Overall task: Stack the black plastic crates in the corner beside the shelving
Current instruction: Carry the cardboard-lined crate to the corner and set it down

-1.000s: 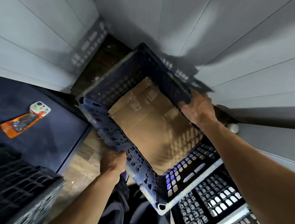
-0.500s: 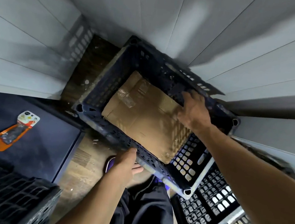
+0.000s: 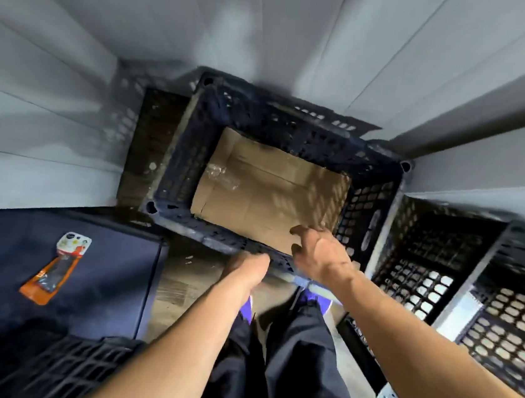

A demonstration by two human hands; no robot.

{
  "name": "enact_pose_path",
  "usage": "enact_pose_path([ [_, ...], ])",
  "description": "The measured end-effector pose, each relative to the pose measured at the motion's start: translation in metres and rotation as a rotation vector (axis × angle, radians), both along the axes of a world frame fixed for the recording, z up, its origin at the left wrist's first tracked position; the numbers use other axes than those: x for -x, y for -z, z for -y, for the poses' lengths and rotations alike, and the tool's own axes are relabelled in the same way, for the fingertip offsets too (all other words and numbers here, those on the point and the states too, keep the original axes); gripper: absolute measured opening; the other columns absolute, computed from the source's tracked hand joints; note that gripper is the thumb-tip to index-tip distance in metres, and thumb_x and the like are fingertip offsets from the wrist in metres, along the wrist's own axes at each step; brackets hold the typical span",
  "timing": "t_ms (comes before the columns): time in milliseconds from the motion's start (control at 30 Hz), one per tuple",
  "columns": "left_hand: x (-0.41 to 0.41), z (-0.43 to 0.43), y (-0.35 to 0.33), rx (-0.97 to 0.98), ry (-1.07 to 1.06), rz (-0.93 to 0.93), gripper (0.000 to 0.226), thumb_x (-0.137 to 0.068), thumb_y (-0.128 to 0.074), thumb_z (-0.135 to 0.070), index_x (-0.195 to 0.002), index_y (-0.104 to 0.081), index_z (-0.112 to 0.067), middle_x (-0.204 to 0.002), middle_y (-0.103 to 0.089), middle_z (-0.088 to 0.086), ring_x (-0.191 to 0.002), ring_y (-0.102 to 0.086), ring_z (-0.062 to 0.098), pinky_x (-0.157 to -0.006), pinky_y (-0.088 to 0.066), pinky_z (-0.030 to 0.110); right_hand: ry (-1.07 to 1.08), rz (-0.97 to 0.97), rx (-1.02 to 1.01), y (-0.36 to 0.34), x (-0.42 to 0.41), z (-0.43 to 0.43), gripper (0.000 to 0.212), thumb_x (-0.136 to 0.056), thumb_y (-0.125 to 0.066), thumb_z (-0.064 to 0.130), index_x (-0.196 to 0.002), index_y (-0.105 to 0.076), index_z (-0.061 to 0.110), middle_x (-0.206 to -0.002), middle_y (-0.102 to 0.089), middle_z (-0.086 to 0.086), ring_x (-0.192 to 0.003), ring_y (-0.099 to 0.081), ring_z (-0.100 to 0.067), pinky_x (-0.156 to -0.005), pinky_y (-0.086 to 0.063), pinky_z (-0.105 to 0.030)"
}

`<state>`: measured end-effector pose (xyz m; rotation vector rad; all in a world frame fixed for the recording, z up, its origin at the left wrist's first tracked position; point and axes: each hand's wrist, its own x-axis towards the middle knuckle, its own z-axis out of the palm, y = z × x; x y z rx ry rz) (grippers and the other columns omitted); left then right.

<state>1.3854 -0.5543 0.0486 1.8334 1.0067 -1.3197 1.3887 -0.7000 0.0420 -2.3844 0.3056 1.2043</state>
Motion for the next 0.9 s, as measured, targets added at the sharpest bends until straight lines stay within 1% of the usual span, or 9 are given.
enact_pose_path([
  [100, 0.005, 0.002, -0.006, 0.002, 0.286, 0.126, 0.02, -0.087, -0.051, -0.03, -0.082, -0.06, -0.013, -0.095, -0.064, 0.01, -0.085, -0.061, 0.026, -0.073, -0.044, 0.025, 0.04, 0.017, -0.007, -0.008, 0.017, -0.001, 0.05, -0.09, -0.049, 0.021, -0.141, -0.049, 0.021, -0.138, -0.055, -0.011, -0.129, -0.046, -0.031, -0.101, -0.039, -0.033],
  [133, 0.008, 0.003, -0.008, 0.028, 0.355, 0.152, 0.018, -0.09, -0.051, -0.029, -0.084, -0.06, -0.015, -0.098, -0.062, 0.007, -0.089, -0.058, 0.025, -0.075, -0.043, 0.026, 0.045, 0.02, -0.007, -0.009, 0.021, 0.0, 0.05, -0.09, -0.05, 0.021, -0.14, -0.051, 0.021, -0.137, -0.056, -0.011, -0.128, -0.048, -0.03, -0.101, -0.04, -0.034],
  [233, 0.021, 0.005, -0.008, 0.049, 0.545, 0.211, 0.03, -0.093, -0.054, -0.029, -0.121, -0.059, -0.017, -0.124, -0.062, 0.005, -0.114, -0.058, 0.025, -0.091, -0.045, 0.029, 0.047, 0.005, -0.012, -0.009, 0.037, 0.001, 0.047, -0.089, -0.051, 0.023, -0.136, -0.054, 0.022, -0.132, -0.06, -0.01, -0.124, -0.053, -0.03, -0.099, -0.044, -0.035],
  [367, 0.042, -0.001, 0.012, -0.003, 0.763, 0.278, 0.046, -0.094, -0.058, -0.022, -0.138, -0.047, -0.023, -0.149, -0.042, 0.005, -0.139, -0.036, 0.024, -0.11, -0.031, 0.031, -0.005, -0.015, -0.031, 0.007, 0.06, -0.003, 0.039, -0.089, -0.049, 0.024, -0.126, -0.058, 0.02, -0.123, -0.063, -0.013, -0.114, -0.058, -0.034, -0.092, -0.05, -0.038],
  [433, 0.051, -0.005, 0.027, -0.066, 0.909, 0.325, 0.048, -0.091, -0.061, -0.022, -0.137, -0.048, -0.026, -0.146, -0.042, 0.002, -0.138, -0.035, 0.025, -0.115, -0.025, 0.035, -0.027, -0.035, -0.048, 0.019, 0.072, -0.004, 0.039, -0.09, -0.051, 0.027, -0.127, -0.056, 0.021, -0.122, -0.063, -0.013, -0.112, -0.058, -0.034, -0.09, -0.048, -0.036],
  [500, 0.057, -0.008, 0.042, -0.112, 1.053, 0.386, 0.047, -0.088, -0.065, -0.029, -0.132, -0.052, -0.03, -0.135, -0.05, -0.003, -0.132, -0.041, 0.021, -0.119, -0.015, 0.038, -0.036, -0.038, -0.07, 0.03, 0.083, -0.003, 0.043, -0.091, -0.052, 0.03, -0.134, -0.052, 0.024, -0.125, -0.061, -0.014, -0.117, -0.054, -0.033, -0.095, -0.046, -0.036],
  [600, 0.053, -0.01, 0.063, -0.135, 1.114, 0.411, 0.044, -0.086, -0.066, -0.046, -0.128, -0.055, -0.035, -0.127, -0.056, -0.008, -0.127, -0.048, 0.017, -0.121, -0.004, 0.042, -0.106, -0.047, -0.083, 0.045, 0.101, -0.005, 0.054, -0.094, -0.053, 0.031, -0.146, -0.038, 0.026, -0.135, -0.053, -0.012, -0.127, -0.044, -0.033, -0.103, -0.04, -0.037],
  [733, 0.035, -0.03, 0.077, -0.107, 1.244, 0.451, 0.056, -0.079, -0.059, -0.069, -0.126, -0.057, -0.041, -0.128, -0.059, -0.009, -0.122, -0.051, 0.017, -0.114, -0.022, 0.038, -0.15, -0.043, -0.022, 0.061, 0.114, -0.005, 0.063, -0.089, -0.05, 0.014, -0.148, -0.032, 0.024, -0.137, -0.05, -0.009, -0.126, -0.044, -0.031, -0.103, -0.04, -0.038],
  [900, 0.026, -0.048, 0.078, -0.08, 1.384, 0.477, 0.06, -0.084, -0.043, -0.075, -0.129, -0.056, -0.038, -0.129, -0.058, -0.012, -0.117, -0.055, 0.015, -0.102, -0.034, 0.032, -0.3, -0.029, 0.009, 0.062, 0.114, 0.005, 0.069, -0.09, -0.04, 0.01, -0.154, -0.019, 0.026, -0.134, -0.054, -0.011, -0.118, -0.053, -0.033, -0.092, -0.042, -0.037],
])
